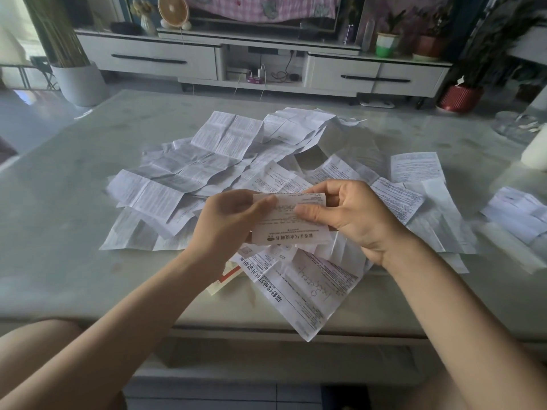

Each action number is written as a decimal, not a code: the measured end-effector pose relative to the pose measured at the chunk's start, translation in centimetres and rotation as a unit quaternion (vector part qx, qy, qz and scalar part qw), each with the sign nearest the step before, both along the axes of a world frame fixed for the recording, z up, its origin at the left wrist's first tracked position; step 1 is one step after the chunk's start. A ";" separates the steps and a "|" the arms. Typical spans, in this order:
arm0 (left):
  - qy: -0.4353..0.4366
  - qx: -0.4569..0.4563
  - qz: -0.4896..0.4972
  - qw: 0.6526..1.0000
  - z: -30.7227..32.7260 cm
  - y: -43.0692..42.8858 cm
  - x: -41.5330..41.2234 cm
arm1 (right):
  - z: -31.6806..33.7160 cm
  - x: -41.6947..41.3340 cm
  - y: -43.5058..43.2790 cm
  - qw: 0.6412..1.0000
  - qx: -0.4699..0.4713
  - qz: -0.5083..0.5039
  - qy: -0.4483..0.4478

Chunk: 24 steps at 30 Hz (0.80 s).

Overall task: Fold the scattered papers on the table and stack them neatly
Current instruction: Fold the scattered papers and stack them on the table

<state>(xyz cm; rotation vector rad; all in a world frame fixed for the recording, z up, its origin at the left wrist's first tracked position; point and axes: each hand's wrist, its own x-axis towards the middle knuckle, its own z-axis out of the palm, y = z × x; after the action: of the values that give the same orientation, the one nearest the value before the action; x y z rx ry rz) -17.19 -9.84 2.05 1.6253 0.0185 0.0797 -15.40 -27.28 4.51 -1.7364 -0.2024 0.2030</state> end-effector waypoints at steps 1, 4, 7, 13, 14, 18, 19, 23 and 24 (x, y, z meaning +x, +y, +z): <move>0.000 0.003 0.000 1.000 -0.1 0.1 0.0 | 0.1 -0.1 0.1 1.000 -0.001 0.004 0.001; 0.003 0.004 -0.007 1.000 -0.2 0.1 -0.1 | 0.0 -0.2 0.2 1.000 -0.007 0.008 0.000; 0.001 0.007 -0.014 1.000 -0.1 0.0 -0.1 | 0.0 -0.2 0.2 1.000 -0.011 0.010 -0.008; -0.004 0.014 -0.010 1.000 0.1 -0.2 -0.4 | 0.0 -0.2 0.2 0.999 -0.028 0.024 -0.026; -0.016 0.035 -0.001 0.999 0.0 -0.3 -0.4 | -0.1 -0.2 0.2 0.997 -0.056 0.022 -0.054; -0.078 0.118 0.012 0.990 -0.5 -0.9 -0.6 | -0.5 -0.5 1.1 0.974 -0.146 0.016 -0.170; -0.082 0.119 0.013 0.989 -0.5 -1.0 -0.7 | -0.5 -0.5 1.3 0.973 -0.147 0.014 -0.178; -0.083 0.115 -0.007 0.990 -0.5 -1.1 -0.9 | -0.3 -0.6 1.2 0.971 -0.152 0.013 -0.183; -0.088 0.123 -0.013 0.988 -0.5 -1.0 -0.9 | -0.2 -0.6 1.1 0.973 -0.149 0.019 -0.176</move>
<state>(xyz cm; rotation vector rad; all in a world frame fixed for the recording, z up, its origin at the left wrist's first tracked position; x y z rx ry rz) -18.11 -10.87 1.56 1.8596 -0.1528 0.2114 -15.99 -26.14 4.29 -2.0622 -0.4847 -0.0539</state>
